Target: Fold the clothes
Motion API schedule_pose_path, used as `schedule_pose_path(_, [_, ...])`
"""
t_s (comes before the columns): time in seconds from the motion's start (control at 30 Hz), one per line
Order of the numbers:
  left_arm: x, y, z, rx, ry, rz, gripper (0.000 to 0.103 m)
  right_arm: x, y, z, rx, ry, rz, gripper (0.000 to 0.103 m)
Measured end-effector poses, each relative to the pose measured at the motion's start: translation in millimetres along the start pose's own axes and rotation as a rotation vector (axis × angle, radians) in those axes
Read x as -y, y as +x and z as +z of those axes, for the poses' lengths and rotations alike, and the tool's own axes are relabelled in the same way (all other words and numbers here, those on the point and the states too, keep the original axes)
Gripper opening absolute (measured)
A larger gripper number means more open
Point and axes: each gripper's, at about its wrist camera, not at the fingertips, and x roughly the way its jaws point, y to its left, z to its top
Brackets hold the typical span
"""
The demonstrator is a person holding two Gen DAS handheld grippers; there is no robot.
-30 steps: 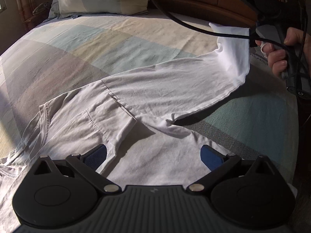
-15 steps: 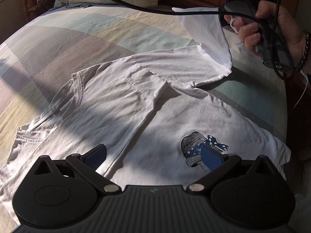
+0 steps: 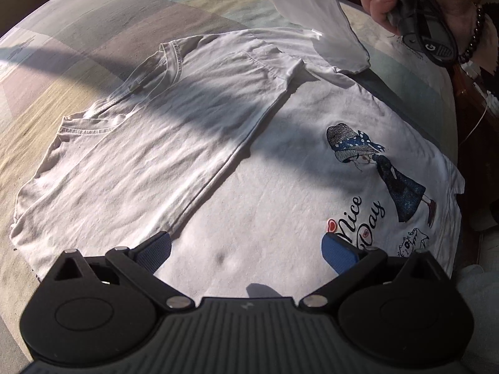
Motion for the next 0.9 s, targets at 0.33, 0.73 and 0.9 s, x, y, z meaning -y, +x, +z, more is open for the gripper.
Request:
schedule_pose_path(0.33, [-15.0, -6.3, -31.9, -0.034, -0.068, -0.042, 0.102, -51.2, 33.4, -40.5, -0.093, -0.075, 0.062, 0.103])
schedule_pose_path(0.73, [-23.7, -9.7, -51.2, -0.056, -0.099, -0.045, 0.102, -109.2, 51.1, -69.5, -0.193, -0.157, 0.174, 0.103])
schedule_pose_path(0.9, [-23.3, -10.6, -51.5, -0.048, -0.102, -0.052, 0.102, -128.6, 55.1, -83.5, -0.246, -0.188, 0.211, 0.103])
